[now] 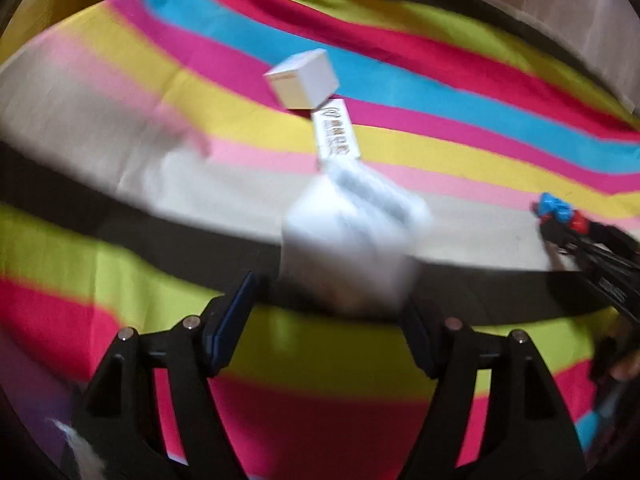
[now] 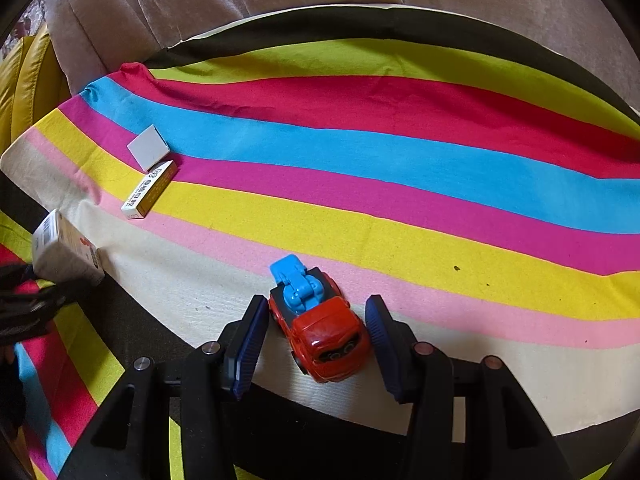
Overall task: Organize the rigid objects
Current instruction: 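Lift and regrip the medicine box with the left tool while the right tool holds the truck, then carry the held truck and medicine box toward the lavender box, then open both tools over the lavender box to drop the objects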
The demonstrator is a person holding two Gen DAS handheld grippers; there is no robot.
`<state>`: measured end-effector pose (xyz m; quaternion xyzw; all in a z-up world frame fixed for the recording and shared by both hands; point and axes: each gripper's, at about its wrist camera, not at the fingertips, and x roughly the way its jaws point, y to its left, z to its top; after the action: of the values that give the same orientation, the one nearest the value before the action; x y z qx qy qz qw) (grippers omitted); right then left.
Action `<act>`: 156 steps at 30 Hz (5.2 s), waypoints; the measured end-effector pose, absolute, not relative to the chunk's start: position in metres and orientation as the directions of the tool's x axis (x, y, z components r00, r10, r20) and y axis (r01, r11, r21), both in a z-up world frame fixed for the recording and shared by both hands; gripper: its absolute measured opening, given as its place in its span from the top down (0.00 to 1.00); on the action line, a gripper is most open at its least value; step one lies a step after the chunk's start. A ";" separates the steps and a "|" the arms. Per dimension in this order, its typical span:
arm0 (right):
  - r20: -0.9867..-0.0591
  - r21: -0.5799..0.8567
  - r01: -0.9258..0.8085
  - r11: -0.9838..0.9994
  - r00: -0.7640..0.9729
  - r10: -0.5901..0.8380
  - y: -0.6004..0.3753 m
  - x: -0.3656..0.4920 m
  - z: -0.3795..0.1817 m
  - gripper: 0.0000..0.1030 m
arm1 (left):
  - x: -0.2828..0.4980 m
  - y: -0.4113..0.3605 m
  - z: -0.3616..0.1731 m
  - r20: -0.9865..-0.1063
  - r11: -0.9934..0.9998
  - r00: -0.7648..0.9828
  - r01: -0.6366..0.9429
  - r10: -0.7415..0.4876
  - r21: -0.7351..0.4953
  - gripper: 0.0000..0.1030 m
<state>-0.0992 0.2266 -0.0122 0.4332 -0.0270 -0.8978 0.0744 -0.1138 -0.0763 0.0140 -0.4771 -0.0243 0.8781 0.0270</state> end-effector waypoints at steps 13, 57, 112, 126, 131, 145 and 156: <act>-0.774 0.114 0.101 -0.988 -0.615 -0.152 0.224 -0.100 -0.011 0.50 | -0.104 -0.087 0.020 -0.800 -0.997 -0.598 0.022 0.042 -0.068 0.30; -0.768 0.136 0.093 -0.986 -0.619 -0.165 0.227 -0.102 -0.009 0.53 | -0.139 -0.019 0.011 -0.802 -0.974 -0.589 -0.220 0.098 0.043 0.57; -0.733 0.230 0.093 -0.969 -0.639 -0.235 0.159 0.099 0.053 0.65 | 0.084 -0.061 0.070 -0.750 -0.987 -0.651 -0.161 0.118 -0.015 0.57; -0.686 0.215 0.250 -0.944 -0.649 -0.329 0.077 0.114 0.092 0.65 | 0.110 -0.118 0.116 -0.676 -0.997 -0.733 -0.037 0.075 -0.070 0.57; -0.668 0.186 0.338 -0.923 -0.645 -0.371 0.040 0.110 0.110 0.65 | 0.119 -0.144 0.136 -0.653 -0.994 -0.756 0.036 0.039 -0.101 0.57; -0.610 0.175 0.580 -0.796 -0.570 -0.550 -0.080 0.094 0.157 0.65 | 0.154 -0.248 0.190 -0.598 -0.926 -0.778 0.345 -0.191 -0.153 0.57; -0.628 0.162 0.717 -0.678 -0.455 -0.632 -0.179 0.090 0.162 0.65 | 0.171 -0.317 0.203 -0.612 -0.826 -0.704 0.546 -0.361 -0.141 0.57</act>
<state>0.0899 -0.1790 0.1622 0.3395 0.0630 -0.8506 0.3965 0.1706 -0.3175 0.2026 -0.2934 -0.1578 0.9093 -0.2493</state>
